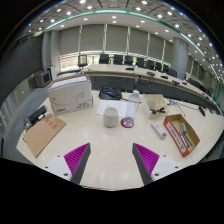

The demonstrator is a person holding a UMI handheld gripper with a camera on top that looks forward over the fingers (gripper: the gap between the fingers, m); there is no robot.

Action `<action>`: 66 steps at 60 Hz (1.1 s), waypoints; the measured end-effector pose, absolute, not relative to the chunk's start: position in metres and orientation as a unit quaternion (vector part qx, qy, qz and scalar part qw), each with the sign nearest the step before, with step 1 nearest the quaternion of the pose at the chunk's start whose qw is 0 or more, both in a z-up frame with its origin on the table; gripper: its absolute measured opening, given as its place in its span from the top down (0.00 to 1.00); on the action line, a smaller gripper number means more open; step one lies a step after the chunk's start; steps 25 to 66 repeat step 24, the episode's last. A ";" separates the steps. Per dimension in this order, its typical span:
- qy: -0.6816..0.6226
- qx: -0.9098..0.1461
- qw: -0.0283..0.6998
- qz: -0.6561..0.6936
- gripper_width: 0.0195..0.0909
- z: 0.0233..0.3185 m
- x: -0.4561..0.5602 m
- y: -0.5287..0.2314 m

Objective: Pour water

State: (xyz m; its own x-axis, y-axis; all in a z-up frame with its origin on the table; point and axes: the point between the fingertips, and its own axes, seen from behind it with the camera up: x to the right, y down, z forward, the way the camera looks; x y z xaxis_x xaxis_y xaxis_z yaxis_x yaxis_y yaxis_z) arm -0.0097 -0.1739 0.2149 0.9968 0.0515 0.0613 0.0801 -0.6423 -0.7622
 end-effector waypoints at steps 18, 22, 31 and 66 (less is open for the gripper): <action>-0.048 -0.902 0.428 0.001 0.07 0.236 -0.046 -0.224; -0.042 -0.898 0.438 0.001 0.07 0.240 -0.046 -0.225; -0.042 -0.897 0.441 -0.002 0.07 0.244 -0.044 -0.226; -0.042 -0.897 0.441 -0.002 0.07 0.244 -0.044 -0.226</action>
